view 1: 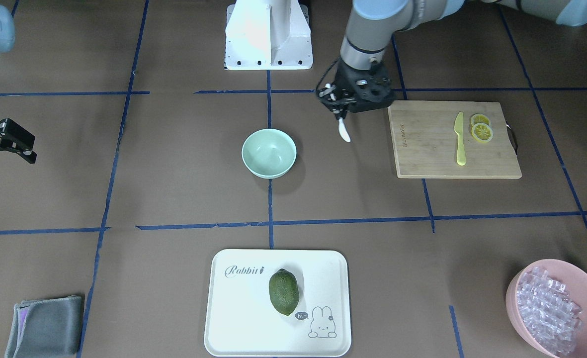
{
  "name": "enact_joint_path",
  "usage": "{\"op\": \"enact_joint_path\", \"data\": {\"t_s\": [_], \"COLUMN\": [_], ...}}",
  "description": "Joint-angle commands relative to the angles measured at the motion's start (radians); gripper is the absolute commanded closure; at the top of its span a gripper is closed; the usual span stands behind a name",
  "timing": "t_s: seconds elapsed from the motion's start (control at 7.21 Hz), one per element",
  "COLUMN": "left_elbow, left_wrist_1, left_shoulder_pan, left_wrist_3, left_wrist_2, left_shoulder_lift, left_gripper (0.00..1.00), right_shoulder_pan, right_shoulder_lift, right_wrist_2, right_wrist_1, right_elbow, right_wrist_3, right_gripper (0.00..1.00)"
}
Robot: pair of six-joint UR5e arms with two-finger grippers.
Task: Place spoon in bowl
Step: 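Carry the white spoon with the left gripper over the green bowl and lower it in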
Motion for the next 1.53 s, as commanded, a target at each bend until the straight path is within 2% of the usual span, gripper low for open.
{"op": "enact_joint_path", "data": {"t_s": [0.0, 0.28, 0.42, 0.69, 0.83, 0.97, 1.11, 1.39], "left_elbow": [0.154, 0.261, 0.287, 0.298, 0.298, 0.298, 0.298, 0.286], "left_wrist_1": [-0.077, -0.110, -0.159, -0.171, -0.171, -0.173, -0.170, -0.165], "left_shoulder_pan": [0.049, 0.056, 0.056, 0.056, 0.056, 0.059, 0.061, 0.061], "left_wrist_3": [-0.106, -0.118, -0.118, -0.118, -0.117, -0.112, -0.109, -0.111], "left_wrist_2": [0.000, 0.000, 0.000, 0.000, 0.000, 0.000, 0.005, 0.003], "left_shoulder_lift": [-0.156, -0.221, -0.221, -0.221, -0.221, -0.221, -0.216, -0.213], "left_gripper": [1.00, 1.00, 1.00, 0.99, 0.86, 0.27, 0.00, 0.00], "right_shoulder_pan": [0.000, 0.000, 0.000, 0.000, 0.000, 0.000, 0.000, 0.000], "right_shoulder_lift": [-0.012, -0.012, -0.012, -0.014, -0.014, -0.014, -0.014, -0.016], "right_wrist_2": [-0.001, -0.001, -0.001, 0.001, 0.001, 0.001, 0.001, 0.002], "right_wrist_1": [0.000, 0.000, 0.000, 0.000, 0.000, 0.000, 0.000, 0.000], "right_elbow": [0.000, 0.001, 0.001, 0.003, 0.003, 0.004, 0.004, 0.004], "right_wrist_3": [-0.001, 0.000, 0.002, 0.005, 0.006, 0.006, 0.006, 0.008], "right_gripper": [0.00, 0.00, 0.00, 0.00, 0.00, 0.00, 0.00, 0.00]}}
